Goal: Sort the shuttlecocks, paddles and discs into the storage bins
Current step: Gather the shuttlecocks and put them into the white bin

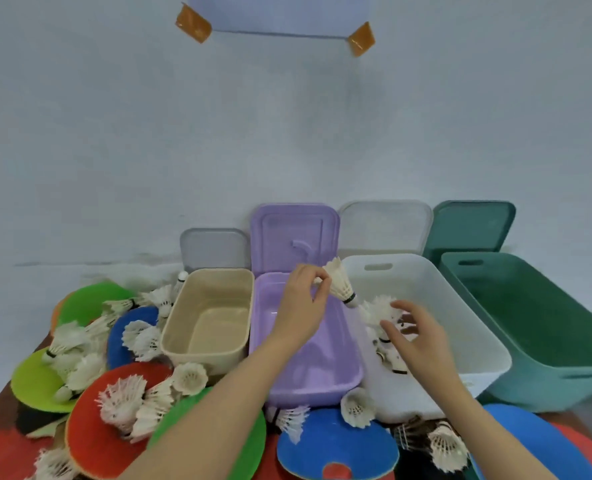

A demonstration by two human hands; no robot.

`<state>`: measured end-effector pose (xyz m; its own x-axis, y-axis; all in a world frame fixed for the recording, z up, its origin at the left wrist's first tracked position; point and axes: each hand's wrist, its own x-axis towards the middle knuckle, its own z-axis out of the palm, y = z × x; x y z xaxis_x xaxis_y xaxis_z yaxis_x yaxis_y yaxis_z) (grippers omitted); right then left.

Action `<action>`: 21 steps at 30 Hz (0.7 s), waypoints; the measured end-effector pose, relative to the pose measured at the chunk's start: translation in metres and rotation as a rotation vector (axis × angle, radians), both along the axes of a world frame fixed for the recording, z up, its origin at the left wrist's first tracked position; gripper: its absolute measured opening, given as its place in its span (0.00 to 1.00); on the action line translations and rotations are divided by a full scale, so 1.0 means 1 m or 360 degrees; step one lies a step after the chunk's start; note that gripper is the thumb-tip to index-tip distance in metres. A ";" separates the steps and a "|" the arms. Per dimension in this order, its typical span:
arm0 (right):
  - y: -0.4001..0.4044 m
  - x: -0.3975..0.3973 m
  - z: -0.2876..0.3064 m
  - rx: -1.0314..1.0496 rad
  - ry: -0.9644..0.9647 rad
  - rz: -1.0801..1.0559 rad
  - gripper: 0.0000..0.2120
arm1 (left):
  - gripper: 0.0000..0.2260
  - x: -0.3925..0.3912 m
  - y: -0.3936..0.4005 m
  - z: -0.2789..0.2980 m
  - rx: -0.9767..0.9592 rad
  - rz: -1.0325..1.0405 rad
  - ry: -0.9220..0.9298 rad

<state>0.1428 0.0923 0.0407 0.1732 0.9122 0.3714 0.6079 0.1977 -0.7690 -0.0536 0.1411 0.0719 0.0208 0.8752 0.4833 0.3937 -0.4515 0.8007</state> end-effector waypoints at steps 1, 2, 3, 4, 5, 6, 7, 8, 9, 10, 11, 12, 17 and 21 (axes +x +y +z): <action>0.001 0.017 -0.001 -0.0018 -0.0034 -0.0061 0.14 | 0.05 0.018 0.002 -0.001 -0.0033 -0.0030 -0.0019; 0.003 0.032 -0.003 -0.0047 -0.0057 -0.0113 0.14 | 0.06 0.035 0.005 -0.004 -0.0059 -0.0061 -0.0027; 0.005 0.047 -0.006 -0.0090 -0.0071 -0.0152 0.14 | 0.06 0.049 0.008 -0.007 -0.0074 -0.0080 -0.0016; 0.008 0.060 -0.009 -0.0138 -0.0095 -0.0177 0.13 | 0.07 0.063 0.012 -0.011 -0.0079 -0.0090 0.0014; 0.012 0.072 -0.012 -0.0182 -0.0141 -0.0195 0.11 | 0.07 0.075 0.016 -0.016 -0.0087 -0.0093 0.0062; 0.016 0.083 -0.016 -0.0215 -0.0191 -0.0208 0.09 | 0.07 0.086 0.021 -0.020 -0.0107 -0.0097 0.0112; 0.021 0.092 -0.019 -0.0236 -0.0221 -0.0225 0.08 | 0.07 0.097 0.025 -0.024 -0.0144 -0.0095 0.0152; 0.027 0.099 -0.020 -0.0247 -0.0227 -0.0245 0.07 | 0.08 0.106 0.029 -0.026 -0.0177 -0.0082 0.0174; 0.033 0.105 -0.021 -0.0257 -0.0213 -0.0260 0.08 | 0.08 0.114 0.034 -0.027 -0.0192 -0.0051 0.0180; 0.039 0.110 -0.021 -0.0273 -0.0181 -0.0261 0.10 | 0.07 0.120 0.039 -0.028 -0.0194 -0.0019 0.0181; 0.046 0.113 -0.021 -0.0304 -0.0134 -0.0239 0.12 | 0.05 0.125 0.044 -0.029 -0.0208 -0.0004 0.0210; 0.051 0.114 -0.021 -0.0351 -0.0093 -0.0193 0.16 | 0.06 0.129 0.050 -0.030 -0.0253 -0.0028 0.0291; 0.060 0.115 -0.027 -0.0479 -0.0229 0.0068 0.22 | 0.21 0.125 0.056 -0.042 -0.0396 -0.0101 0.1032; 0.054 0.107 -0.037 -0.0468 -0.0379 0.0172 0.21 | 0.20 0.105 0.037 -0.042 -0.0325 0.0023 0.1238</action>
